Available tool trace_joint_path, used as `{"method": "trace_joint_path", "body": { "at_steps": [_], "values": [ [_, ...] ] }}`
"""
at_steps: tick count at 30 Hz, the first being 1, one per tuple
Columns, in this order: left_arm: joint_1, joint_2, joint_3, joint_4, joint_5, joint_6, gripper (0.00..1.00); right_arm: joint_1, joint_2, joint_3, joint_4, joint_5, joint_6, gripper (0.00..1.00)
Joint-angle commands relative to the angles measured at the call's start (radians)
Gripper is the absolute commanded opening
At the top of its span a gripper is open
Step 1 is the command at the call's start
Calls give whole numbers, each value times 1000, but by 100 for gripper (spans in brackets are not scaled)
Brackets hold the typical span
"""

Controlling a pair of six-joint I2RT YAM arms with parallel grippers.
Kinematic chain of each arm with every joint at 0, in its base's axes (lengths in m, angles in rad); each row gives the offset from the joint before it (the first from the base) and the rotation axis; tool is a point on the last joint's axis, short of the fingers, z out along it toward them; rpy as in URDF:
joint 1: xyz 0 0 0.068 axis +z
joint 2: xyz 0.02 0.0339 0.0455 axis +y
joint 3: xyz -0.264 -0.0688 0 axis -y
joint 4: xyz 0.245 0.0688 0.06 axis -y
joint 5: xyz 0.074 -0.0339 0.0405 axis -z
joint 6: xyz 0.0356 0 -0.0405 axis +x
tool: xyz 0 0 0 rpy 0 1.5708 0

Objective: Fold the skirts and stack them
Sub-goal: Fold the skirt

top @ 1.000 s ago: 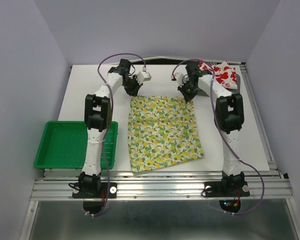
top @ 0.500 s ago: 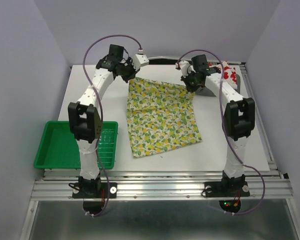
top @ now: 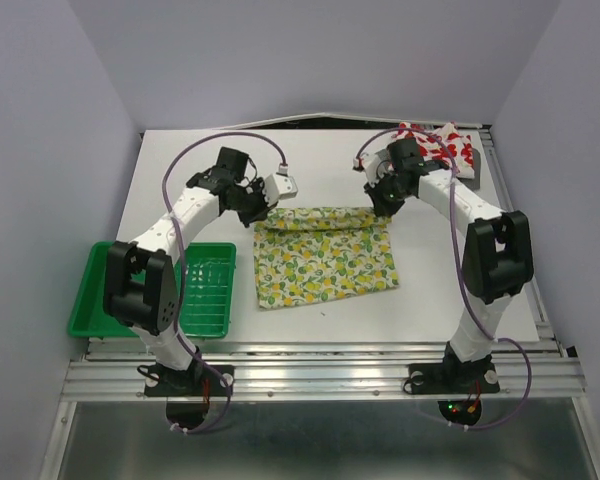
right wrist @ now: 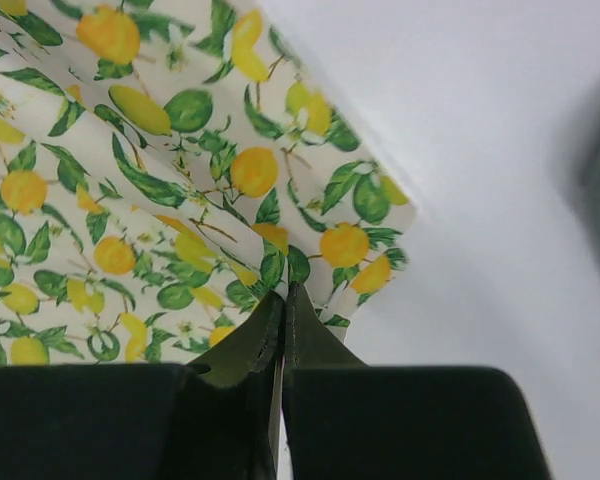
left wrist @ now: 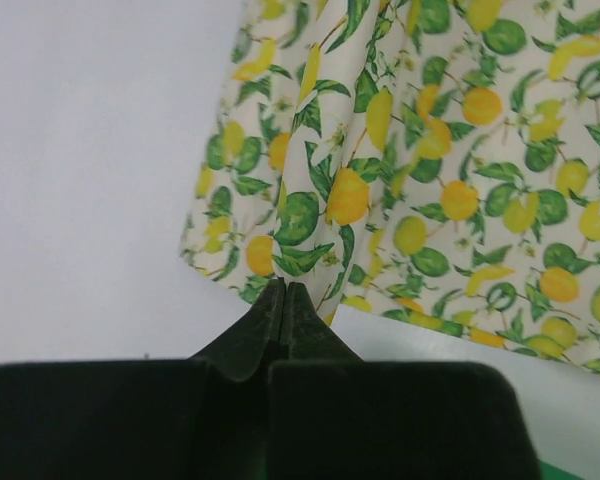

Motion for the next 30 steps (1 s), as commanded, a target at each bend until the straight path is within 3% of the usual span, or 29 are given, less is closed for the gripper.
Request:
{"method": "trace_joint_path", "body": {
  "at_steps": [1, 8, 19, 25, 30],
  "values": [
    [-23, -115, -106, 39, -44, 9, 0, 5, -68, -96, 3, -8, -6, 1],
    [-56, -152, -227, 89, -64, -28, 0, 14, -120, -167, 13, -22, 20, 1],
    [-56, -189, -88, 2, -56, -73, 0, 14, -156, -24, -100, -14, 18, 1],
    [-89, -292, -151, -44, -74, -69, 0, 23, -252, -136, -111, -30, 21, 1],
    [-149, -400, -319, -18, -125, -83, 0, 78, -339, -294, -62, -38, 43, 1]
  ]
}}
